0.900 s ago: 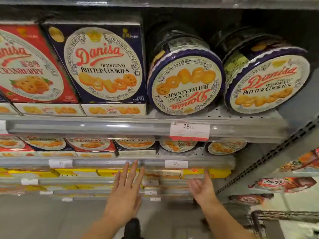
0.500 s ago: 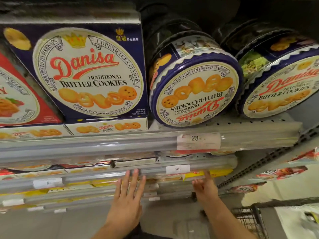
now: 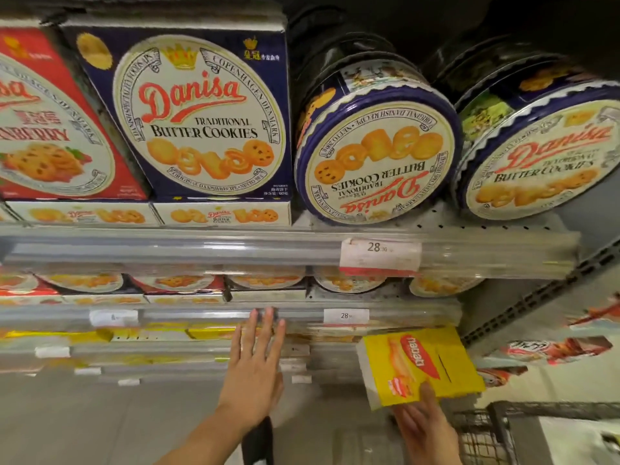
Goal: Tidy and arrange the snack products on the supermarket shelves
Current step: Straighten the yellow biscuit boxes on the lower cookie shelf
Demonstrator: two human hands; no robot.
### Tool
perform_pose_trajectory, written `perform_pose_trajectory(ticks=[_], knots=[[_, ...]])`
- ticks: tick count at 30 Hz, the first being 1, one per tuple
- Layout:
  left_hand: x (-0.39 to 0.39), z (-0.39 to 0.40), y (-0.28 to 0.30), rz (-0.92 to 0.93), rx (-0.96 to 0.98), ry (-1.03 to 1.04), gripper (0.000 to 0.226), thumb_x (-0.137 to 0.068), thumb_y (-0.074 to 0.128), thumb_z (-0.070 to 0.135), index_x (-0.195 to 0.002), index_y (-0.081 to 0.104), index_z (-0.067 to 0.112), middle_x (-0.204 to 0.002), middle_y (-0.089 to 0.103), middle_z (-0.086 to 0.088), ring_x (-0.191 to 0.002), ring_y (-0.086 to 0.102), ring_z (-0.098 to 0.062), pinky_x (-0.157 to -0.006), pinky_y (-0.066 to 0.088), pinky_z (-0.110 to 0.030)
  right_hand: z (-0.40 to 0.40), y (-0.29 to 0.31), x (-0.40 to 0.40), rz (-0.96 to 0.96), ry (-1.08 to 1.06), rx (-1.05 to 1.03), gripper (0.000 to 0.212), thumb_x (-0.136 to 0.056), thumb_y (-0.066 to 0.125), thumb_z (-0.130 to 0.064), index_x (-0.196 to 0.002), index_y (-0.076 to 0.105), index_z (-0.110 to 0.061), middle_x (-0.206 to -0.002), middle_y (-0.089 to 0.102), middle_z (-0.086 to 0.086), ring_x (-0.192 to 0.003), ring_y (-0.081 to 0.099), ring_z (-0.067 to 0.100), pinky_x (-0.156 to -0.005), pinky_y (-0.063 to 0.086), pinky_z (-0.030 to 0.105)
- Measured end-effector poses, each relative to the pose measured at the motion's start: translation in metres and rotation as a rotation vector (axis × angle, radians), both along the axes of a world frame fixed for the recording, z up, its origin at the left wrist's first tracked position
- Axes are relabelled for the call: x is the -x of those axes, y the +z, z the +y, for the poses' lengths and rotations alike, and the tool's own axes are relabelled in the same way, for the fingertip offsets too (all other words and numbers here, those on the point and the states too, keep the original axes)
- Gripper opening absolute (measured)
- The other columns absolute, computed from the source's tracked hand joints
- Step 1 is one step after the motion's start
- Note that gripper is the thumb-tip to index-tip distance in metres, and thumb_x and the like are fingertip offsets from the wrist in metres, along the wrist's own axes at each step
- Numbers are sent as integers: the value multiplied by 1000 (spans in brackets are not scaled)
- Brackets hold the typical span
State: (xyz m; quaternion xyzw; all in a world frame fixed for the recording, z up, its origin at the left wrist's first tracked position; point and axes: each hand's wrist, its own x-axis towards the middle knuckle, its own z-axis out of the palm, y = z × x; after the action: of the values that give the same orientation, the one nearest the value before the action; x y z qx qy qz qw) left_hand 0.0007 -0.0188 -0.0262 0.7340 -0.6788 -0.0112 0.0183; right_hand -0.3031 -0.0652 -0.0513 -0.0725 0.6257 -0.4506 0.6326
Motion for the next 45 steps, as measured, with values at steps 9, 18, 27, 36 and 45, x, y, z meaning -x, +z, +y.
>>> perform_pose_trajectory(ticks=[9, 18, 27, 36, 45], knots=[[45, 42, 12, 600, -20, 268, 84, -95, 52, 49, -161, 8, 24, -165, 20, 4, -152, 20, -20, -122, 26, -38, 37, 11, 6, -178, 312, 58, 43, -90, 68, -18, -125, 61, 6, -114, 72, 26, -108, 69, 43, -90, 57, 49], [73, 105, 24, 1649, 80, 661, 125, -44, 96, 60, -146, 31, 27, -130, 68, 2, -121, 64, -18, -90, 56, -33, 70, 9, -52, -352, 669, -6, 99, -47, 100, -39, -129, 56, -6, -117, 73, 20, -102, 73, 36, -77, 61, 46], [7, 154, 34, 1717, 350, 881, 83, -58, 92, 41, -128, 58, 13, -116, 74, -7, -109, 71, -28, -90, 58, -46, 82, 49, -123, -73, 1050, 176, 84, -52, 94, -57, -119, 64, -15, -96, 79, 4, -86, 76, 23, -70, 57, 38], [-89, 240, 55, 1665, 345, 687, 81, -67, 90, 37, -136, 53, 17, -126, 69, -12, -117, 66, -32, -94, 55, -45, 71, 66, -182, 42, 1158, 397, 68, -70, 91, -43, -128, 60, -28, -132, 67, 0, -117, 66, 26, -93, 56, 46], [-200, 321, 64, 1590, 120, 426, 68, -88, 74, 10, -146, 40, 21, -138, 61, -11, -126, 60, -32, -103, 50, -50, 152, 76, -248, 209, 1454, 548, 82, -69, 94, -19, -139, 52, -24, -127, 70, -5, -114, 68, 16, -84, 58, 28]])
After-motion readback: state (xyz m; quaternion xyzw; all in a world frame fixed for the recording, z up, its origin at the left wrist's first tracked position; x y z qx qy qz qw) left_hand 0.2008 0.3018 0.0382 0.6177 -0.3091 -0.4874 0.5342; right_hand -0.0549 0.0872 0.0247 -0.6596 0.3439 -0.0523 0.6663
